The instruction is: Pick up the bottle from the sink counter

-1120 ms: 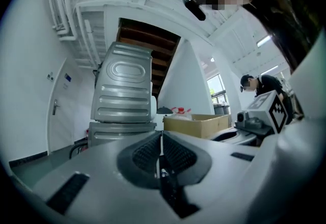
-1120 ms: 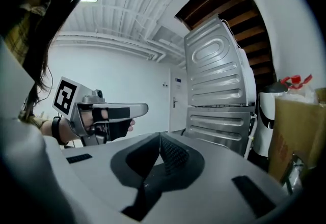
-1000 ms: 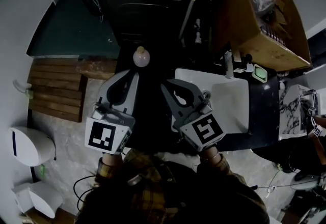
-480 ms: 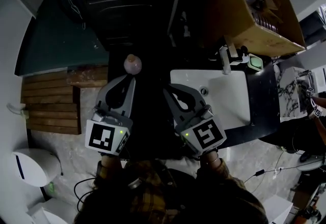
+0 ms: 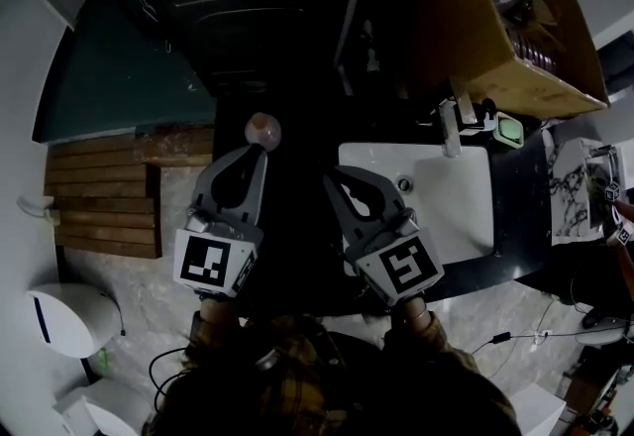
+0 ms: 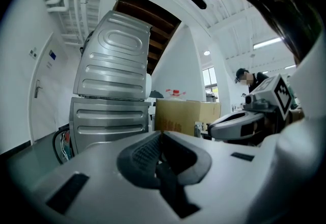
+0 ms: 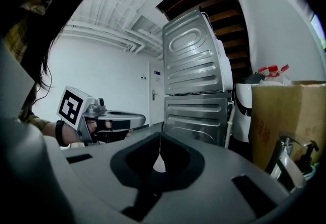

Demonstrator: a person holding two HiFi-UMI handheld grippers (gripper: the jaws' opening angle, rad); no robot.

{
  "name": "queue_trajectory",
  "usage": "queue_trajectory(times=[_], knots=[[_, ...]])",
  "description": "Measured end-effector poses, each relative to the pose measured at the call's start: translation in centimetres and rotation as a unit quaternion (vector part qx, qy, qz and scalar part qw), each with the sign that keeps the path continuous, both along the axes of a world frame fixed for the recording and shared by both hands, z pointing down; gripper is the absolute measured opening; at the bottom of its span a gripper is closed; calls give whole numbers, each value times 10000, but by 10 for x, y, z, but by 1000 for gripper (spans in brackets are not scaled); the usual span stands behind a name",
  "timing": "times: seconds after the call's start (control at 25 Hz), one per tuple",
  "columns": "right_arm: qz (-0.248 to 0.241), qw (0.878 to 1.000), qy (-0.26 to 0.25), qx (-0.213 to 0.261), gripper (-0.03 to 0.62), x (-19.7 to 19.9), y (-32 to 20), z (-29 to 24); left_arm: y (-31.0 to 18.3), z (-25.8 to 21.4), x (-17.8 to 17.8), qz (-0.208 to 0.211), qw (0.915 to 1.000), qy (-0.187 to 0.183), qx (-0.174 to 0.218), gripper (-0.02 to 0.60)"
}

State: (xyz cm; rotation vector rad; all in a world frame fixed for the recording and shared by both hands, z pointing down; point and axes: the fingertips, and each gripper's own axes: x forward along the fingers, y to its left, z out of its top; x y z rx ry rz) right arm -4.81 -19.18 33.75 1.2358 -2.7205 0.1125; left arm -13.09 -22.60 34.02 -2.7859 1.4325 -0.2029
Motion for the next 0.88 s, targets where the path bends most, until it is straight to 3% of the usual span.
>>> queue_trajectory(times=[0.88], knots=[[-165, 9980, 165, -586, 17, -12, -22, 49, -52, 70, -5, -161, 9985, -221, -482, 29]])
